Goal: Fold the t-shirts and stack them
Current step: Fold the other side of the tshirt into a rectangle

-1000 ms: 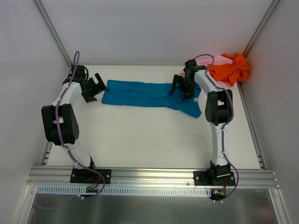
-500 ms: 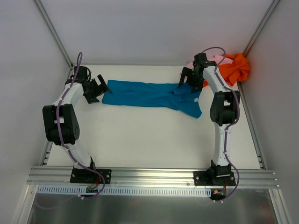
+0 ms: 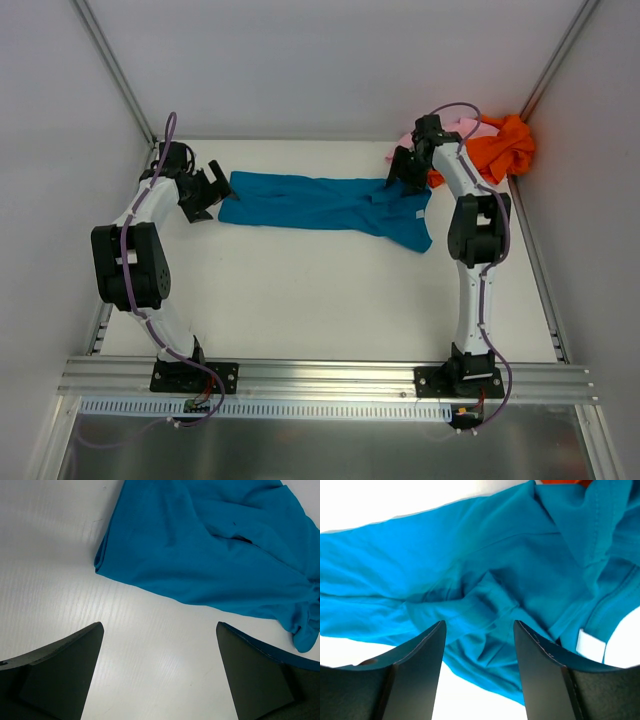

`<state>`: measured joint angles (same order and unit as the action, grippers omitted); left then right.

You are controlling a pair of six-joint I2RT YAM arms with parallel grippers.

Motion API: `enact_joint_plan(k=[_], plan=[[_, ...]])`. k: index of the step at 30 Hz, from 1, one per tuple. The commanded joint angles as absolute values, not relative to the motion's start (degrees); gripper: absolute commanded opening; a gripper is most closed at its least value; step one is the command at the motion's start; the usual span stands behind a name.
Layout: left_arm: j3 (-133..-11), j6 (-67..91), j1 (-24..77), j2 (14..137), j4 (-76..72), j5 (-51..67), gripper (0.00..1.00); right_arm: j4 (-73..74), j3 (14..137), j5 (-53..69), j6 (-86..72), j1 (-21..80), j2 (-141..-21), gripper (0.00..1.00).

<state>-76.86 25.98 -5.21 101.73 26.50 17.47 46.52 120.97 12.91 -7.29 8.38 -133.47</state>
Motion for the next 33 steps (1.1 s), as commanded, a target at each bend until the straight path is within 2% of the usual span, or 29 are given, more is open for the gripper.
enact_joint_plan(k=[1, 12, 19, 22, 33], plan=[[-78.6, 24.3, -4.8, 100.5, 27.9, 17.6, 0.99, 45.9, 123.6, 14.0, -7.7, 8.3, -134.9, 0.6], [-78.4, 24.0, -4.9, 100.9, 28.3, 17.3, 0.99, 45.4, 124.8, 13.9, -7.6, 6.9, -137.3, 0.58], [-79.3, 24.0, -4.8, 101.5, 28.6, 17.3, 0.99, 45.3, 125.4, 14.1, -7.7, 6.3, -137.8, 0.36], [-79.5, 24.0, -4.9, 101.8, 28.7, 17.3, 0.99, 45.1, 125.4, 14.0, -7.8, 6.2, -137.9, 0.32], [-79.6, 23.6, -4.8, 101.9, 29.0, 17.0, 0.99, 44.9, 124.7, 14.2, -8.1, 5.9, -138.5, 0.3]])
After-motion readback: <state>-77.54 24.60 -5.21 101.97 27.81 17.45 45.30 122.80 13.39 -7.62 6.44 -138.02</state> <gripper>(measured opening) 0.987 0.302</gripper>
